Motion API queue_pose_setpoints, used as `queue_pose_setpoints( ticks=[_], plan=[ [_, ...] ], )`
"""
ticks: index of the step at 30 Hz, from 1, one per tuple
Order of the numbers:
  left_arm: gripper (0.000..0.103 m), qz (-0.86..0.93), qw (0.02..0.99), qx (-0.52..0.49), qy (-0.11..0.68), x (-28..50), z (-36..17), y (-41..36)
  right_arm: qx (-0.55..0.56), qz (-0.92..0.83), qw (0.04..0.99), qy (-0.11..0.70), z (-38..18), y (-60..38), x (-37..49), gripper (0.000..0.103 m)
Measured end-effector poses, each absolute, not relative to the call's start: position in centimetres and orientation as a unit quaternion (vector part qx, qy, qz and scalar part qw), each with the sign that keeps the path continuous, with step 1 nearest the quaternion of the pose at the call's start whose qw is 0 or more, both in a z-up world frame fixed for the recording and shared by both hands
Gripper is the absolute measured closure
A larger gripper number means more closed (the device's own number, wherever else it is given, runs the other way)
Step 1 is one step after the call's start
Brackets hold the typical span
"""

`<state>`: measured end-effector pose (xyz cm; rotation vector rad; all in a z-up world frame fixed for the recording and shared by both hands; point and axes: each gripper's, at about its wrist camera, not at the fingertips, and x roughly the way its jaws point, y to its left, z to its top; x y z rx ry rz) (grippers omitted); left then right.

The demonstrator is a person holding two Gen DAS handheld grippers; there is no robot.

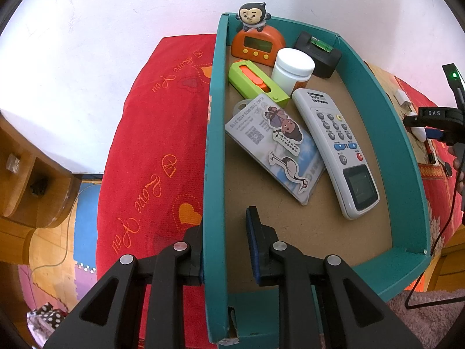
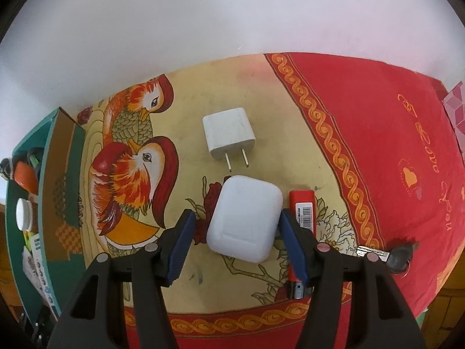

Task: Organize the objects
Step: 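Grasp the white earbud case with the right tool, then carry the earbud case into the tray beside the jar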

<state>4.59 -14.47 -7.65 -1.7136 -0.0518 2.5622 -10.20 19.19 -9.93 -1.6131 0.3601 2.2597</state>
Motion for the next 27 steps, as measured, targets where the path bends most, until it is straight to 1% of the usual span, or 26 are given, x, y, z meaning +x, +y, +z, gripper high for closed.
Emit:
queue_pose_setpoints(
  ticks=[1,4,5,6,11,15,27],
  plan=[
    [0.082,0.831,0.030,-0.556,-0.017,4.6,-7.6,-14.5,-0.566,0.797,0.170,0.124,-10.0,19.1,-10.1,0.043],
    [0.081,0.831,0.030,-0.556,-0.017,4.6,-7.6,-14.5,-0.563,0.798,0.173,0.125,-10.0,19.1,-9.9,0.049],
    [0.081,0.831,0.030,-0.556,-0.017,4.6,-7.6,-14.5,-0.563,0.798,0.174,0.125,-9.9,19.1,-9.8,0.053],
    [0.082,0.831,0.030,-0.556,-0.017,4.6,-7.6,-14.5,-0.562,0.799,0.174,0.126,-9.9,19.2,-9.8,0.055],
    [0.081,0.831,0.030,-0.556,-0.017,4.6,-7.6,-14.5,-0.559,0.803,0.161,0.130,-10.0,19.1,-9.4,0.055],
    [0.082,0.831,0.030,-0.556,-0.017,4.6,-7.6,-14.5,-0.553,0.807,0.137,0.155,-9.8,18.9,-8.7,0.056],
    [0.081,0.831,0.030,-0.556,-0.017,4.7,-7.6,-14.5,-0.538,0.825,0.096,0.145,-8.2,15.8,-7.6,0.056]
  ],
)
